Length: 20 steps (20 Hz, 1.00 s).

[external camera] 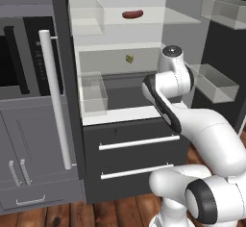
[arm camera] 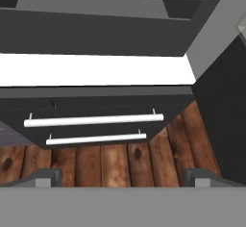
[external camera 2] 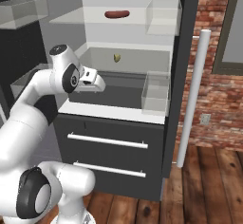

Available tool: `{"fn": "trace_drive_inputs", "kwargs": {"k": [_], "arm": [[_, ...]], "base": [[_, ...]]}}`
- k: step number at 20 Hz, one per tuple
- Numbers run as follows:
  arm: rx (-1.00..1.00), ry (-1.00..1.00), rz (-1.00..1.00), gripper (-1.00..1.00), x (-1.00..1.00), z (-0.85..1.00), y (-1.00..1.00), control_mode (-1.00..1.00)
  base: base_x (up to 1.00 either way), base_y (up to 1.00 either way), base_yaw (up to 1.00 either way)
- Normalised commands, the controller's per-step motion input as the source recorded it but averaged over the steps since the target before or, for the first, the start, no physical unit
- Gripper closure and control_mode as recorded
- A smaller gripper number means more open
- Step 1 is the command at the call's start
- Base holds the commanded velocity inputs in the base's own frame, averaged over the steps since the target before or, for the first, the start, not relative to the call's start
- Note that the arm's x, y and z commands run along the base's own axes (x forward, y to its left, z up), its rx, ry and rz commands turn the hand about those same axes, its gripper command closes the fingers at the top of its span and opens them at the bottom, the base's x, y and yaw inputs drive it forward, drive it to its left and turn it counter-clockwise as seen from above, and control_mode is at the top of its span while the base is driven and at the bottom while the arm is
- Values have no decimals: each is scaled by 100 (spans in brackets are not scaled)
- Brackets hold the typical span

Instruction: Retrieve the sausage and cheese from the fridge and place them on the cutting board on the counter.

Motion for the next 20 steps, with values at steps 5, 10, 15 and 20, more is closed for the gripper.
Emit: {"fn": "trace_drive_inputs", "kwargs": {"k": [5,10,15,20], "arm": [[0,0,0,-100,0,0,0,-100],[-3,3,0,-100,11,0,2,-100],[-1,23,-1,-100,54,0,1,-100],[1,27,0,-100,54,2,-4,-100]], "base": [[0,0,0],[0,0,0],[0,0,0],[0,0,0]]}}
